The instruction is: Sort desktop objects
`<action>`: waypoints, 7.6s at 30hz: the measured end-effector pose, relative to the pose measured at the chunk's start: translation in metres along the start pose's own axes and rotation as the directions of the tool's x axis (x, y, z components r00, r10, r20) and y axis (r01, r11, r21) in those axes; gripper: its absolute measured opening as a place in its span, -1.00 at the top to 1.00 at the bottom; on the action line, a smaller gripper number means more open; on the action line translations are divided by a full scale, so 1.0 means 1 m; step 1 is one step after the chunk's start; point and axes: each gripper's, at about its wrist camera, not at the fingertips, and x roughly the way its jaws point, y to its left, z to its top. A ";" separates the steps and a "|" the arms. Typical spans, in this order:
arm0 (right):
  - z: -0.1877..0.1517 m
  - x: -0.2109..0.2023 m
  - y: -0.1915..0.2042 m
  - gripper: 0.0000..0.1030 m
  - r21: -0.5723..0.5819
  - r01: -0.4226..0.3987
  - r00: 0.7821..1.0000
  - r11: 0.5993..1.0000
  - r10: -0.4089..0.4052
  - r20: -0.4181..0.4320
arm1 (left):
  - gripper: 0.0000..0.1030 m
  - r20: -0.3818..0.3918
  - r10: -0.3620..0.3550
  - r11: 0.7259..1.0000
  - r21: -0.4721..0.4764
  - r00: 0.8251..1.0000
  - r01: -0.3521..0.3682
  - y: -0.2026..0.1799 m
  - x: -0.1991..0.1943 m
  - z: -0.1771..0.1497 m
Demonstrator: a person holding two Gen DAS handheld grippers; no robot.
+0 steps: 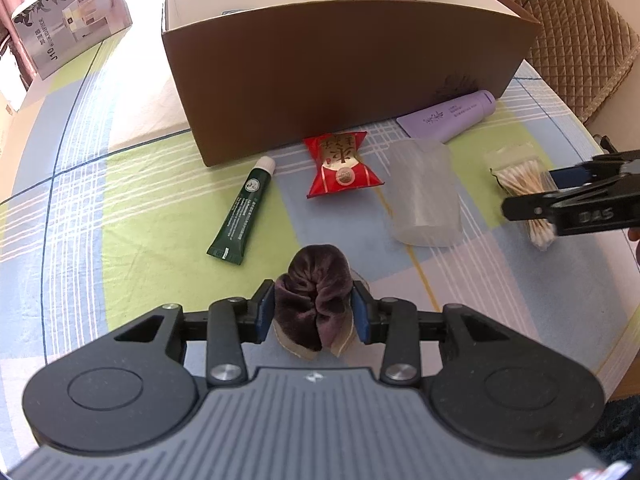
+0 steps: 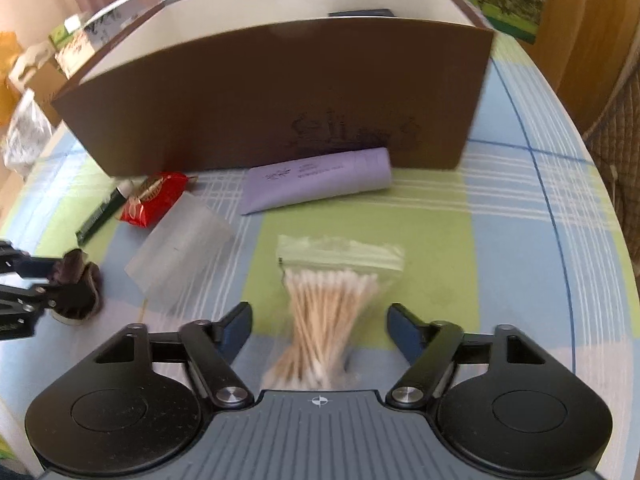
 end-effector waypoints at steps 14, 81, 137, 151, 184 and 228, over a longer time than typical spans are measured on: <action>-0.001 -0.018 0.008 0.51 -0.046 -0.123 0.992 0.991 0.122 -0.029 | 0.40 0.011 0.002 1.000 -0.024 1.000 -0.002 0.004 -0.011 -0.003; 0.201 0.026 -0.009 0.51 -0.045 -0.209 0.974 0.977 0.212 0.082 | 0.31 0.047 0.100 0.994 0.030 0.994 -0.101 0.040 0.041 0.204; 0.174 -0.021 -0.014 -0.97 -0.067 -0.020 0.991 0.998 0.029 0.128 | -0.95 0.074 0.141 0.990 0.011 0.987 -0.143 0.013 -0.007 0.189; 0.157 -0.052 -0.006 -0.97 -0.057 -0.041 0.982 0.998 0.051 0.180 | -0.95 0.112 0.140 0.990 -0.010 0.984 -0.140 0.002 -0.043 0.171; 0.073 -0.079 -0.007 -0.97 -0.087 -0.072 0.965 0.994 0.091 0.245 | -0.93 0.180 0.121 0.991 -0.072 0.976 -0.110 0.013 -0.075 0.086; 0.039 0.011 -0.034 0.15 0.054 -0.010 0.999 0.998 0.008 0.036 | -0.83 0.019 0.147 0.983 -0.115 0.989 -0.143 0.046 -0.006 0.051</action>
